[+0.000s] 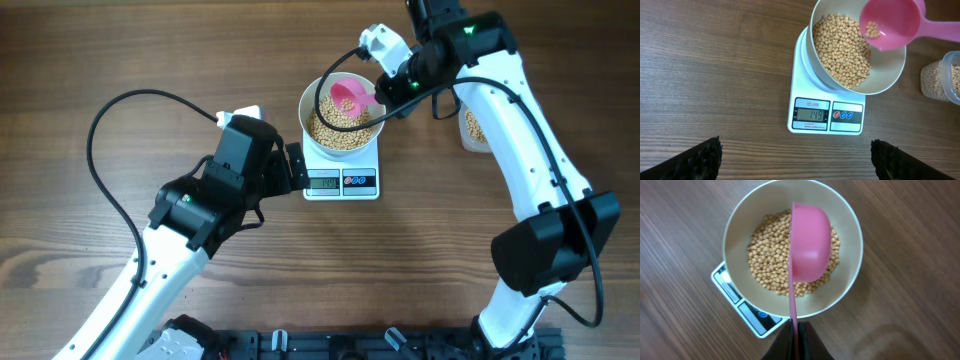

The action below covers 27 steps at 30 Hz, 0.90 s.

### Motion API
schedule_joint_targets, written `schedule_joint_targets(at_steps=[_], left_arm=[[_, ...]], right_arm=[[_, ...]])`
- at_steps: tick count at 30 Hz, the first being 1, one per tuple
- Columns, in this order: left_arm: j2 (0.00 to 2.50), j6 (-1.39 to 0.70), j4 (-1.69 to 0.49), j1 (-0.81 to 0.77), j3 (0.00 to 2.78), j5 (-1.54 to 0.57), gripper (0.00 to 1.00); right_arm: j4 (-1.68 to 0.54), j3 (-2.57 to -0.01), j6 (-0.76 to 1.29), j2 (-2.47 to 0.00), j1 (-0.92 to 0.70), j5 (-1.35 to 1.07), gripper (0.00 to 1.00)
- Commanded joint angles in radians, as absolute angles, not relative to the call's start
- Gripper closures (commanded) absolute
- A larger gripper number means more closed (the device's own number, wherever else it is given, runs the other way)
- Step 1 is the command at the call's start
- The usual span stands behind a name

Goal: Scoop item into bowl and weigh 150g on scale

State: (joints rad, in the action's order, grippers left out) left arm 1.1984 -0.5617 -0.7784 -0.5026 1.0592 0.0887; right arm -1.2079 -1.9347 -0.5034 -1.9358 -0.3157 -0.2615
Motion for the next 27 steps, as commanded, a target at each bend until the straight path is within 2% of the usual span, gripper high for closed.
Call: schedule_joint_targets(at_steps=[1, 27], left_arm=[[1.191, -0.553, -0.776, -0.498, 1.06, 0.099, 0.0], [1.191, -0.553, -0.776, -0.498, 1.06, 0.099, 0.0]], right_arm=[[-1.195, -1.956, -0.524, -1.911, -0.329, -0.289, 0.96], [-1.185, -1.956, -0.553, -1.911, -0.344, -0.266, 0.96]])
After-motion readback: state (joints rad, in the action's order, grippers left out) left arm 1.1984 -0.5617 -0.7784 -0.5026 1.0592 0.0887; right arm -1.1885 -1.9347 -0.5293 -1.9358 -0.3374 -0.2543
